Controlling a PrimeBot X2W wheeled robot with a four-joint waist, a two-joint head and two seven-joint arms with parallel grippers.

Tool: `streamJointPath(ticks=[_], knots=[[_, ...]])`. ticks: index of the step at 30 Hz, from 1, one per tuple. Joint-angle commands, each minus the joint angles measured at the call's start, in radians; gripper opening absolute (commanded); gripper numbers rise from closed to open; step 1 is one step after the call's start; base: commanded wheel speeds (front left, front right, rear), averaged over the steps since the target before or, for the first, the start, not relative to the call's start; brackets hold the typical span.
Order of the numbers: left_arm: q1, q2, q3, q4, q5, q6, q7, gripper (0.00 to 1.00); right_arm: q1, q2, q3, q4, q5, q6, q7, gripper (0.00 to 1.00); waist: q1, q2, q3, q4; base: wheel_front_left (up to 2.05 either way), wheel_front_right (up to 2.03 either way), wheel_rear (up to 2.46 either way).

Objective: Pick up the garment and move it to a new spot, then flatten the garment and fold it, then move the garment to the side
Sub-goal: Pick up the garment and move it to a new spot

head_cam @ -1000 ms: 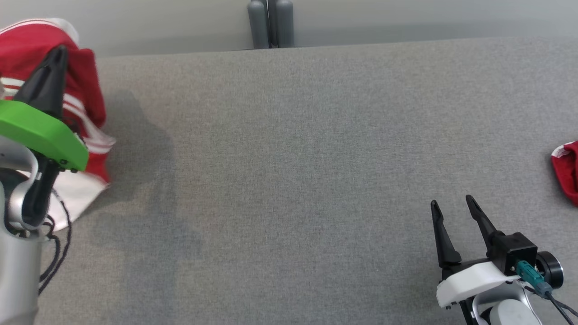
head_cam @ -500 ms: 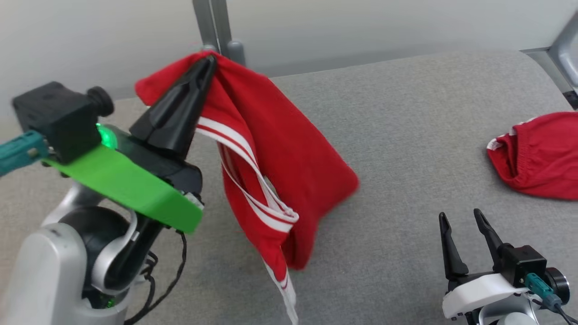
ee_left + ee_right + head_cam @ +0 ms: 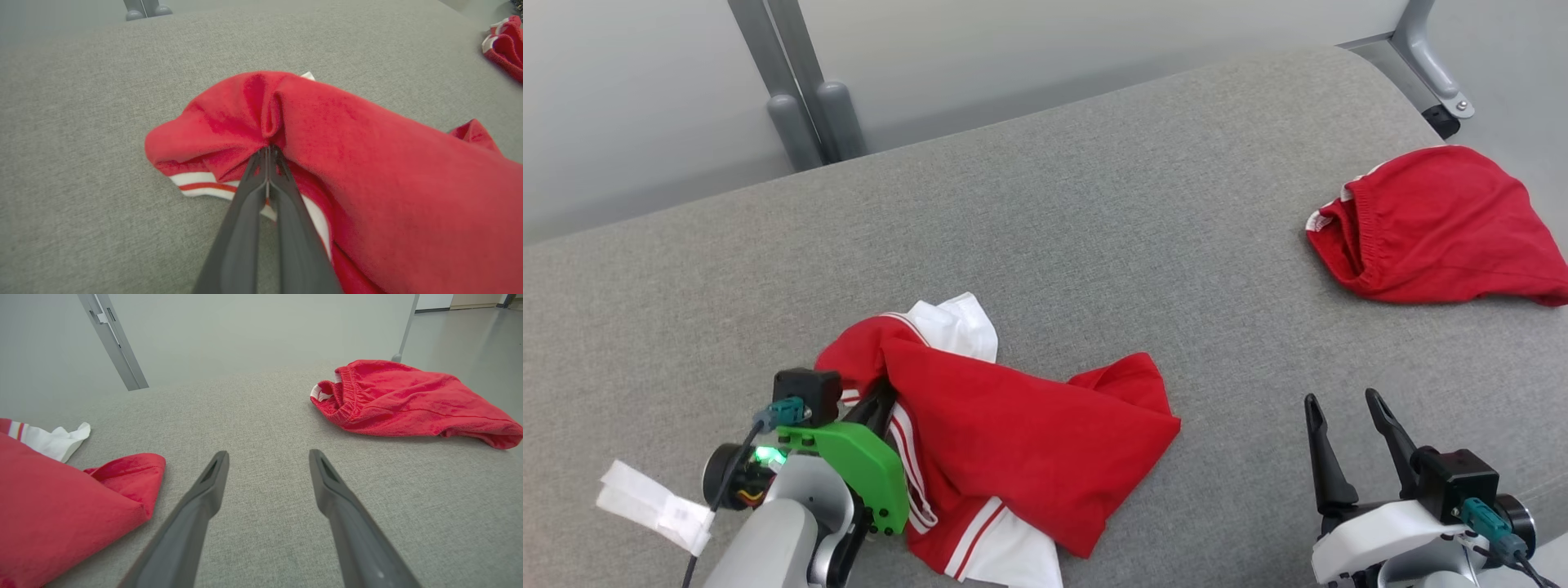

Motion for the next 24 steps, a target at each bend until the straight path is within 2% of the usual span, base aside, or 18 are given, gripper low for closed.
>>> streamJointPath(ticks=[1,3,7,10,14,19,24], knots=[[-0.002,-0.012,0.004,0.047,0.003,-0.007,-0.044,1.00,0.013,0.000,0.002,0.003,-0.003,0.000,-0.003,1.00,0.0001,-0.0001,-0.007,0.005,0.00,0.00,0.00],[-0.008,-0.030,0.010,0.094,0.010,-0.003,-0.124,1.00,0.023,-0.001,0.001,0.005,-0.006,0.000,-0.003,1.00,0.0001,-0.0001,-0.020,0.017,0.00,0.00,0.00],[0.036,-0.041,0.056,0.085,0.031,0.058,-0.316,1.00,0.036,-0.001,-0.017,-0.010,-0.024,0.000,-0.003,1.00,0.0001,-0.0001,-0.052,0.042,0.00,0.00,0.00],[0.098,-0.049,0.090,0.001,0.045,0.095,-0.363,1.00,0.054,0.000,-0.044,-0.033,-0.045,0.000,-0.003,1.00,0.0001,-0.0001,-0.082,0.078,0.00,0.00,0.00],[0.224,-0.059,0.160,-0.204,0.101,0.121,-0.369,1.00,0.084,-0.001,-0.087,-0.099,-0.059,0.000,-0.003,1.00,0.0001,-0.0001,-0.118,0.143,0.00,0.00,0.00],[0.390,-0.082,0.273,-0.359,0.160,0.112,-0.369,1.00,0.118,0.000,-0.132,-0.158,-0.077,0.000,-0.003,1.00,0.0001,-0.0001,-0.149,0.221,0.00,0.00,0.00],[0.497,-0.103,0.376,-0.398,0.210,0.054,-0.369,1.00,0.124,-0.001,-0.133,-0.153,-0.078,0.000,-0.003,1.00,0.0001,-0.0001,-0.170,0.256,0.00,0.00,0.00]])
